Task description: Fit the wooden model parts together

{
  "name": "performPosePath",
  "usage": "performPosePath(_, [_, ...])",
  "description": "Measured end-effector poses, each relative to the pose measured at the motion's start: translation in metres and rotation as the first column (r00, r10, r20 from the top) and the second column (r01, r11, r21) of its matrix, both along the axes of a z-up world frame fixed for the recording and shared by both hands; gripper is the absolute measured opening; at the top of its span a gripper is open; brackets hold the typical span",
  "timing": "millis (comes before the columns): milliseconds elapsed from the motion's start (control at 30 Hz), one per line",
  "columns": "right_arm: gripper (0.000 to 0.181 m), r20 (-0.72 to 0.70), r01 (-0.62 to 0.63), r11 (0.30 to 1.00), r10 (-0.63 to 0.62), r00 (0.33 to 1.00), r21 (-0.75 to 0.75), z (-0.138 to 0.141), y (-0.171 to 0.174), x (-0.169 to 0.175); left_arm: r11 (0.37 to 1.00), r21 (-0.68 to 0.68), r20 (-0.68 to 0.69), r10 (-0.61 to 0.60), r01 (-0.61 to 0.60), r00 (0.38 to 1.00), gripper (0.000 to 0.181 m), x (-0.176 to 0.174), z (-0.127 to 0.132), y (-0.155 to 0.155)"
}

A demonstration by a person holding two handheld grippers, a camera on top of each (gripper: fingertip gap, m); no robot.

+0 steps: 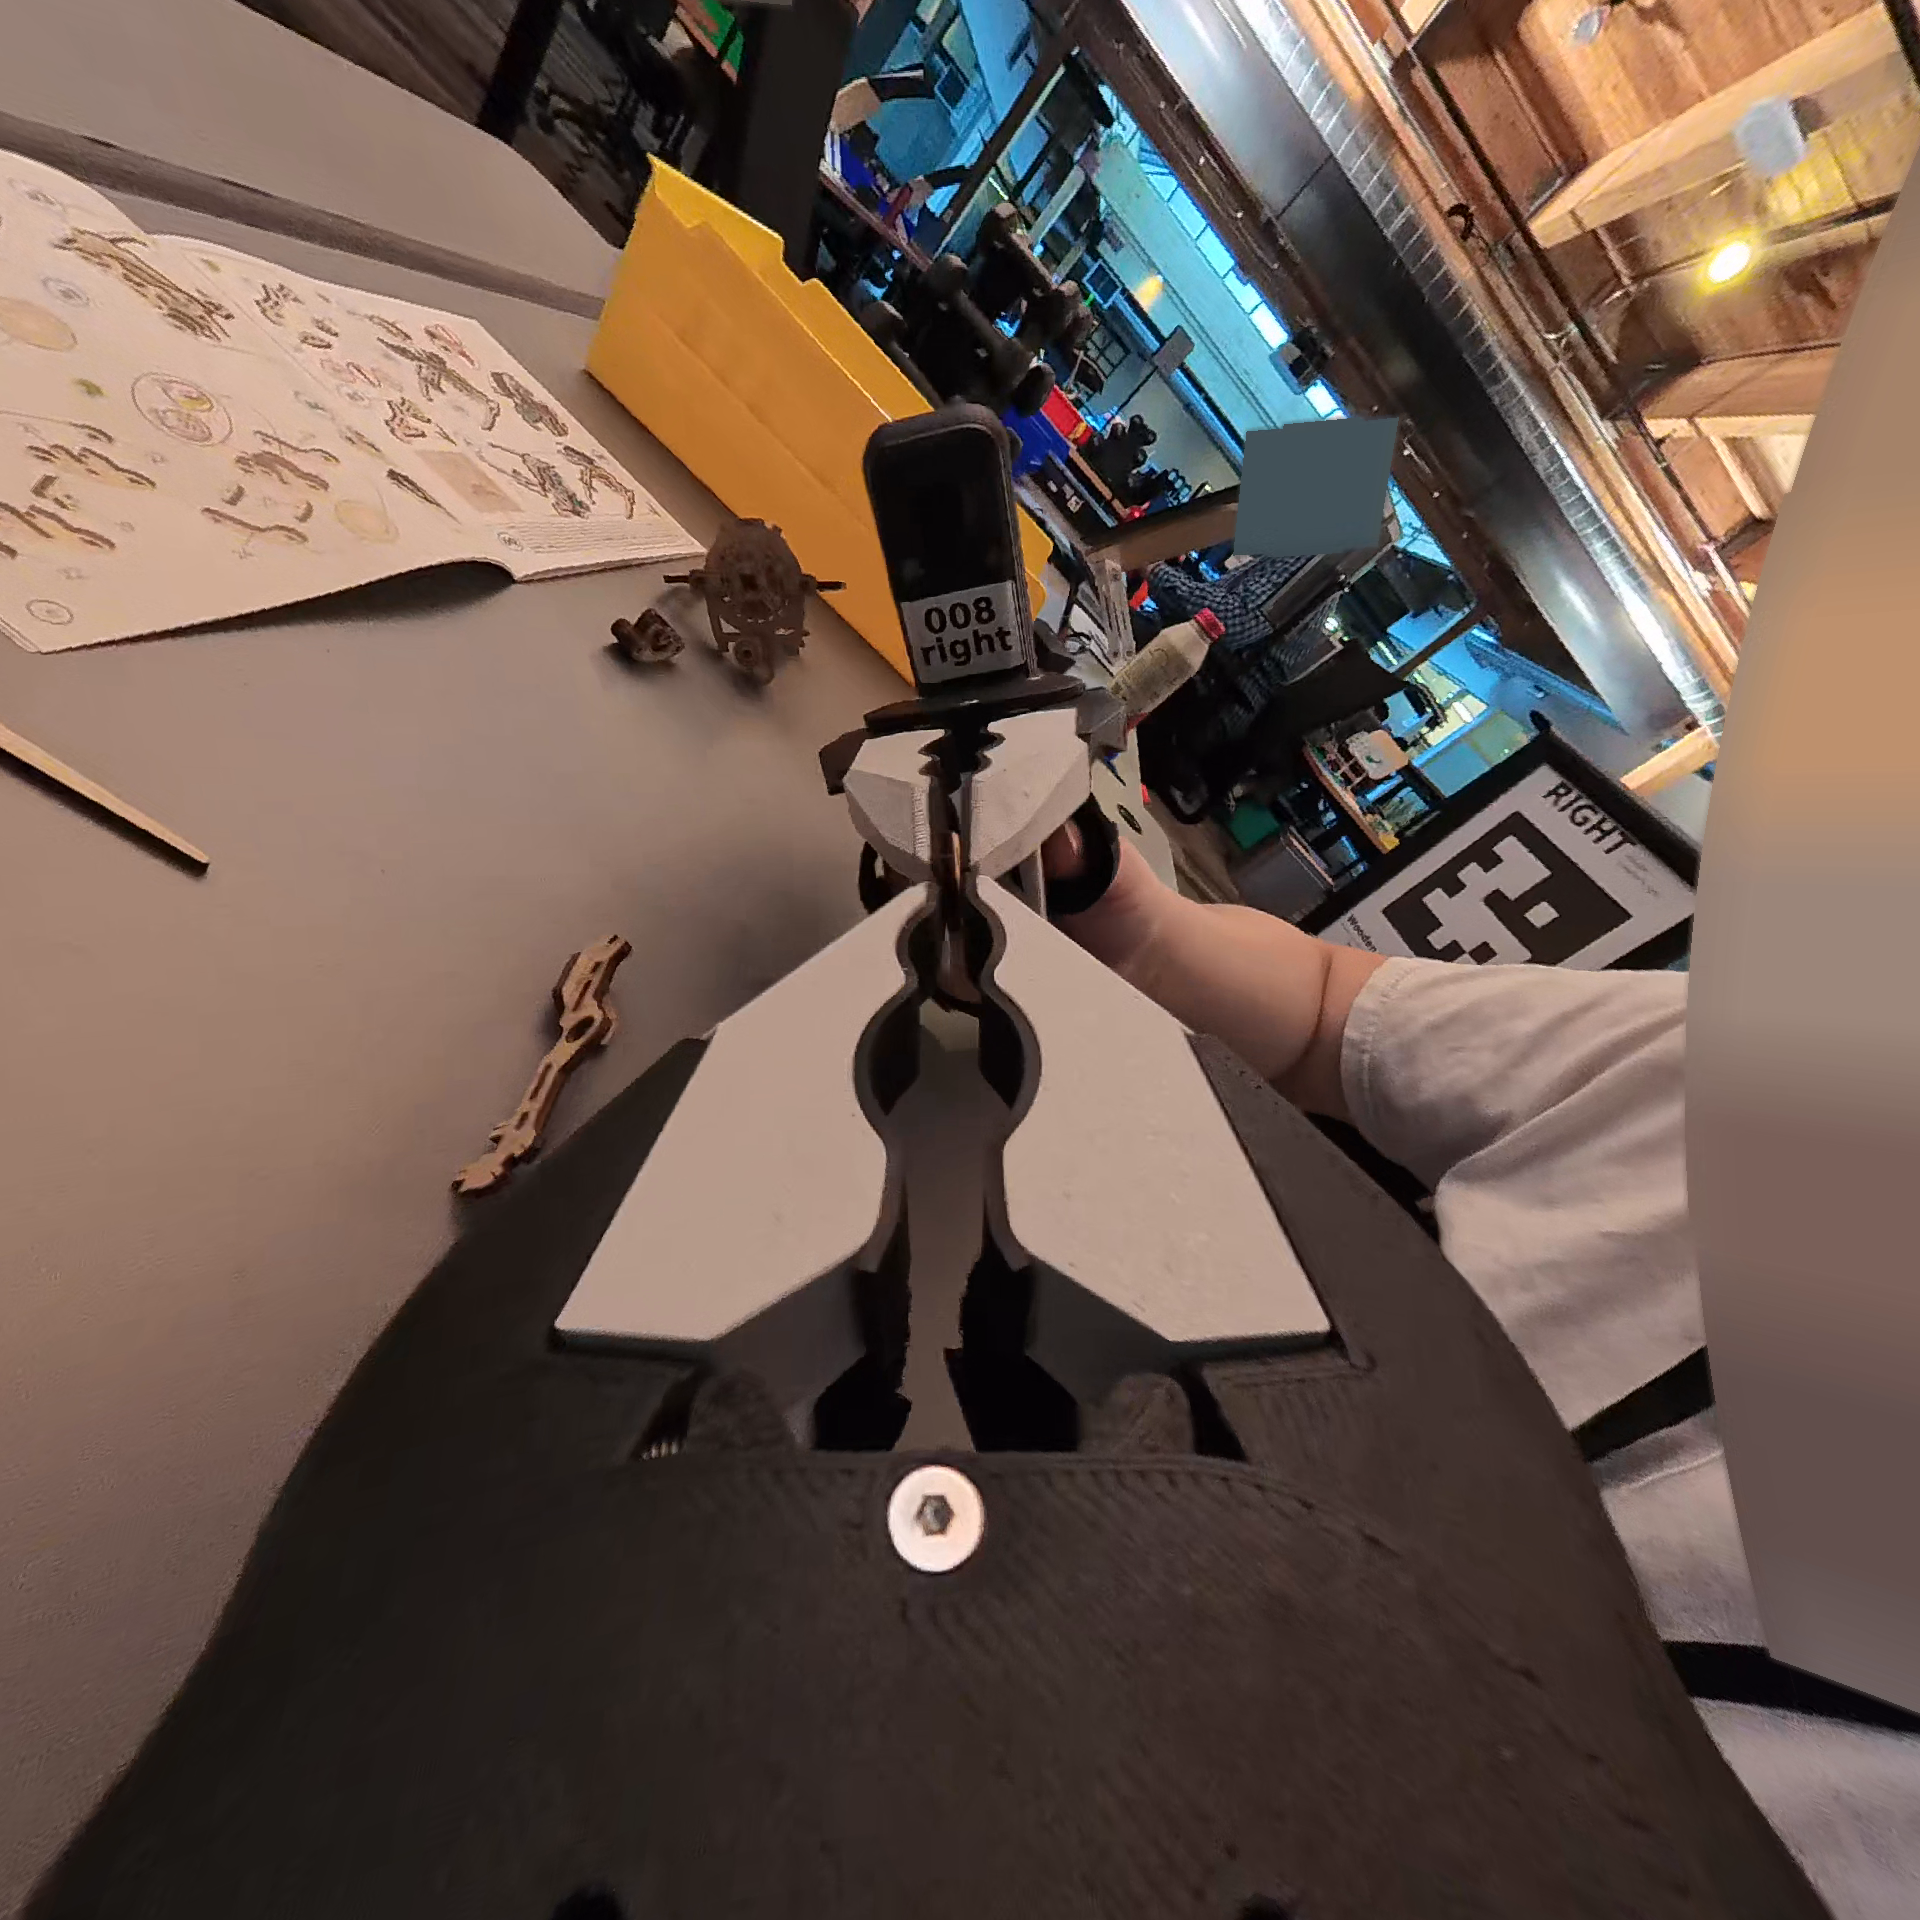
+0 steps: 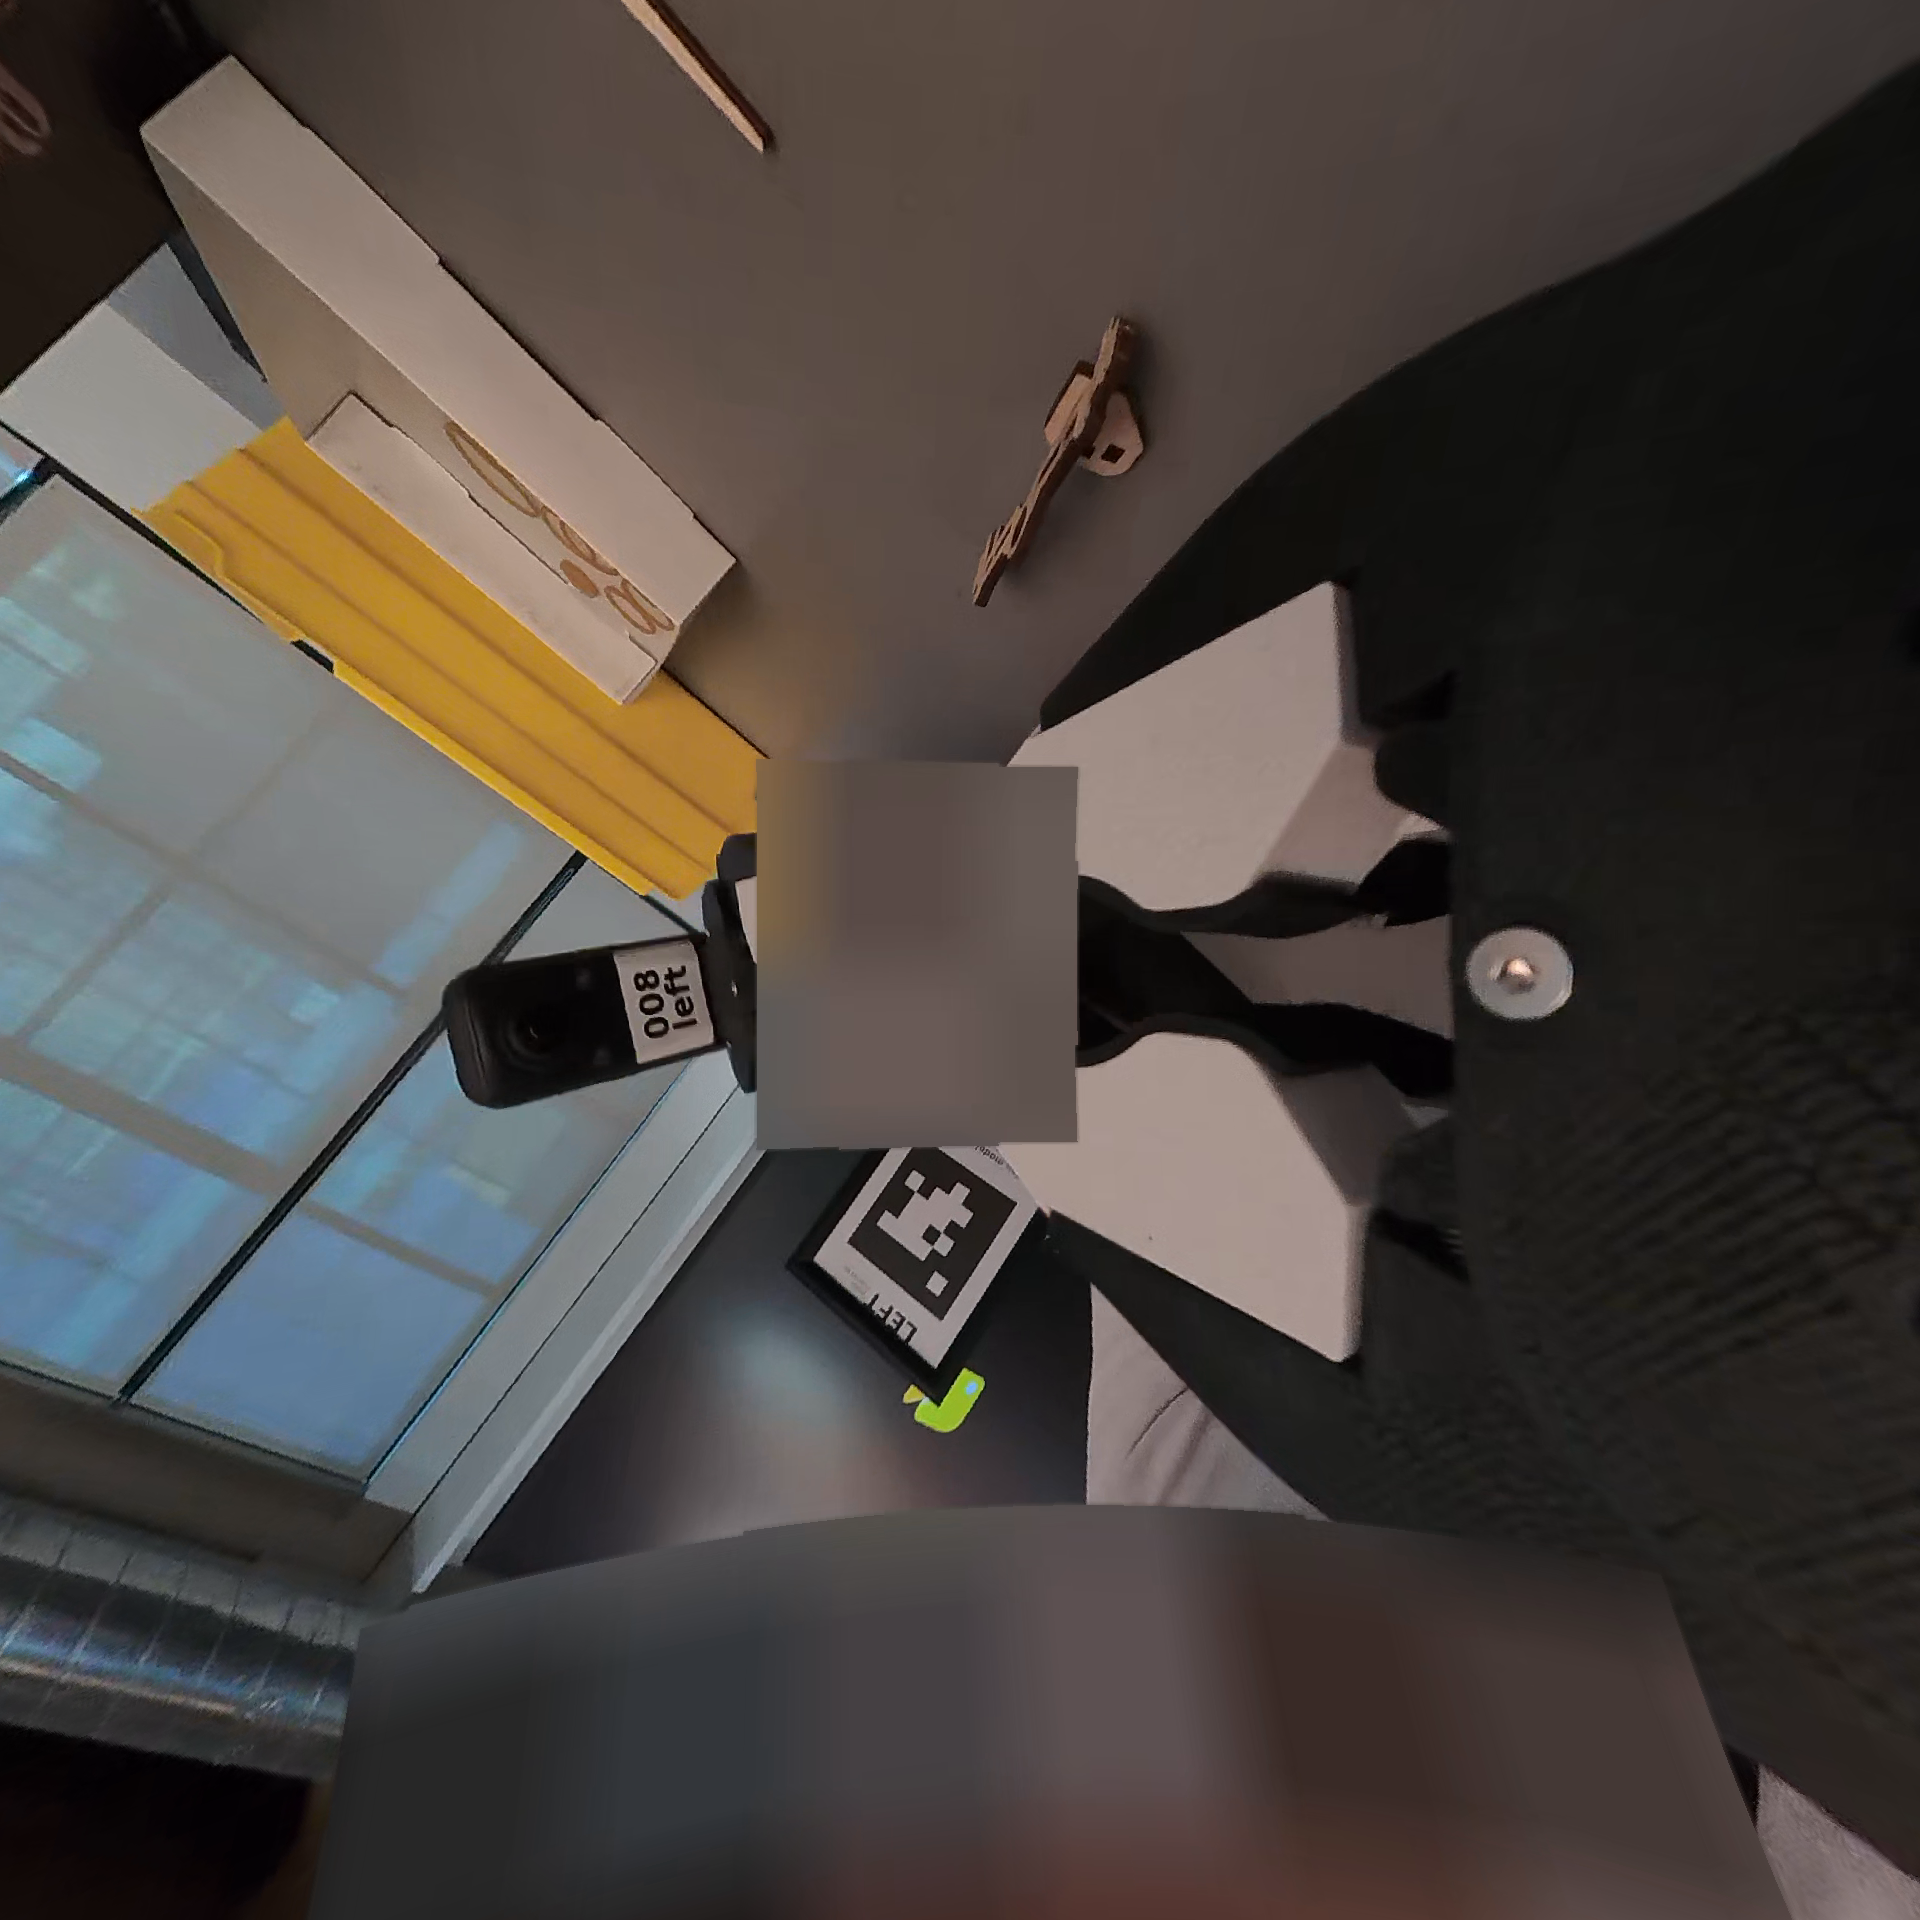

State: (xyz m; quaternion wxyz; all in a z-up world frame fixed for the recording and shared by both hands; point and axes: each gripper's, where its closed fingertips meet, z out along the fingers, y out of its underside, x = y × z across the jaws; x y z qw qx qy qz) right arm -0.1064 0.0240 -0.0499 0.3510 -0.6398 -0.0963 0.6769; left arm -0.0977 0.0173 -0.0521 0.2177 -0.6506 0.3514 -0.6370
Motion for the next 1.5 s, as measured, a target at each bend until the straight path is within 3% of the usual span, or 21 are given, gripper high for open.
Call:
performPosePath(133, [0.006,0.041,-0.001,0.996,-0.003,0.999,0.095,0.006,-0.001,0.001,0.998,-0.059,0.008,-0.032,0.033,0.999,0.000,-0.005,0.002,-0.001])
performPosePath(233, [0.018,0.235,0.009,0.943,-0.092,0.968,0.332,0.012,0.010,0.015,0.996,-0.085,-0.004,0.017,-0.018,1.000,0.001,-0.013,0.002,0.012])
performPosePath(333, [0.017,0.577,-0.162,0.819,-0.232,0.783,0.550,-0.013,0.031,0.020,0.988,-0.115,-0.017,0.099,-0.100,0.995,0.001,-0.020,-0.001,0.028])
performPosePath(467, [0.016,0.828,-0.498,0.732,-0.160,0.538,0.465,-0.058,0.027,-0.001,0.980,-0.136,-0.032,0.140,-0.143,0.990,0.000,-0.024,-0.005,0.035])
performPosePath(700, [0.024,0.913,-0.595,0.711,-0.172,0.371,0.376,-0.091,0.037,-0.009,0.972,-0.112,-0.061,0.198,-0.204,0.978,0.001,-0.039,-0.005,0.052])
performPosePath(800, [0.002,0.906,-0.589,0.702,-0.207,0.370,0.401,-0.090,0.042,-0.015,0.969,-0.124,-0.074,0.207,-0.215,0.976,0.000,-0.042,-0.010,0.057])
performPosePath(867, [0.002,0.908,-0.552,0.734,-0.221,0.357,0.396,-0.089,0.046,-0.011,0.965,-0.132,-0.081,0.217,-0.226,0.973,0.000,-0.044,-0.012,0.059])
performPosePath(1033, [0.002,0.852,-0.275,0.869,-0.259,0.456,0.411,-0.067,0.049,0.000,0.960,-0.196,-0.152,0.173,-0.201,0.973,0.000,-0.038,-0.034,0.053])
performPosePath(1133, [0.002,0.790,-0.158,0.879,-0.308,0.530,0.449,-0.043,0.049,0.002,0.953,-0.268,-0.171,0.093,-0.138,0.981,0.000,-0.027,-0.045,0.038])
performPosePath(1233, [0.002,0.752,-0.138,0.867,-0.324,0.574,0.479,-0.027,0.045,-0.005,0.954,-0.272,-0.195,0.074,-0.126,0.978,0.000,-0.022,-0.052,0.034])
performPosePath(1400, [0.002,0.777,-0.143,0.868,-0.339,0.531,0.476,-0.043,0.045,-0.009,0.941,-0.304,-0.229,0.078,-0.147,0.970,0.000,-0.025,-0.062,0.039])
performPosePath(1500, [0.002,0.762,-0.091,0.908,-0.285,0.582,0.410,-0.048,0.045,-0.015,0.926,-0.348,-0.234,0.066,-0.147,0.970,0.001,-0.025,-0.066,0.039])
